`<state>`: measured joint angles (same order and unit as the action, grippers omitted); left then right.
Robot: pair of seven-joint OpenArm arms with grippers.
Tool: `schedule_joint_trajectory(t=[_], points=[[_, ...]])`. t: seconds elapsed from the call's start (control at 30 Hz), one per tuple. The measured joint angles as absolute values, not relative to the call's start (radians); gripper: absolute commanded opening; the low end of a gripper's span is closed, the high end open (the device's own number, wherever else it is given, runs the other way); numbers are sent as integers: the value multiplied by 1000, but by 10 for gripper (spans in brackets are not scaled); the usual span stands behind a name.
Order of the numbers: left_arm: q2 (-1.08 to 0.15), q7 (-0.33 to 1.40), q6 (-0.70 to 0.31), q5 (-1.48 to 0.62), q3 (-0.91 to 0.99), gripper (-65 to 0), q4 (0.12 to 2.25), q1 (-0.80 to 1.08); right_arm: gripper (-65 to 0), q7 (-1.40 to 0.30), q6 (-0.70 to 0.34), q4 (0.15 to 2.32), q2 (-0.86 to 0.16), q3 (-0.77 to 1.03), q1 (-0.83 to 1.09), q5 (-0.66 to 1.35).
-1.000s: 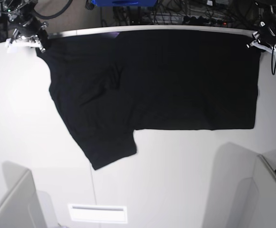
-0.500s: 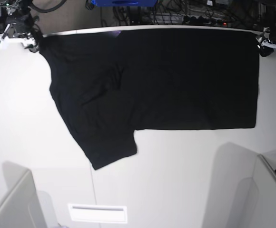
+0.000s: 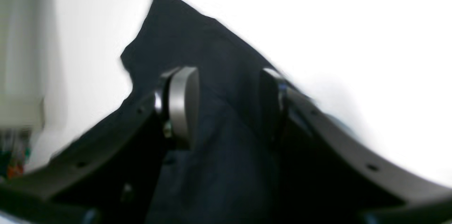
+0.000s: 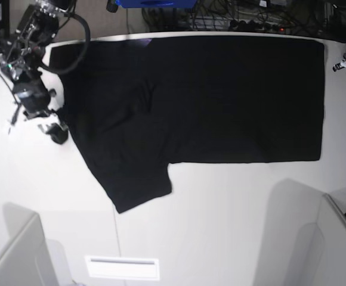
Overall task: Fold the T-shirt properly
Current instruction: 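Release the right gripper and move it to the shirt's hem corner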
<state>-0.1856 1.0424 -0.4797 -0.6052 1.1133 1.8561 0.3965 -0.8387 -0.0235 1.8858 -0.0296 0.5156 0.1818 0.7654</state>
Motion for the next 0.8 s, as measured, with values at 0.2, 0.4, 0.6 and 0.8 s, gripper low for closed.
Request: schedule_joint_trajectory(t=[0.2, 0.4, 0.6, 0.8], points=[[-182, 1046, -479, -596, 1115, -650, 1855, 398, -384, -818, -28, 1548, -92, 415, -103, 734], [-183, 1046, -479, -599, 1122, -650, 1855, 399, -356, -801, -30, 1164, -101, 361, -349, 459], [-181, 1047, -479, -599, 1123, -650, 1855, 420, -305, -702, -80, 881, -124, 296, -498, 432], [-182, 1044, -479, -595, 1123, -650, 1855, 435, -306, -702, -96, 764, -131, 204, -542, 426]])
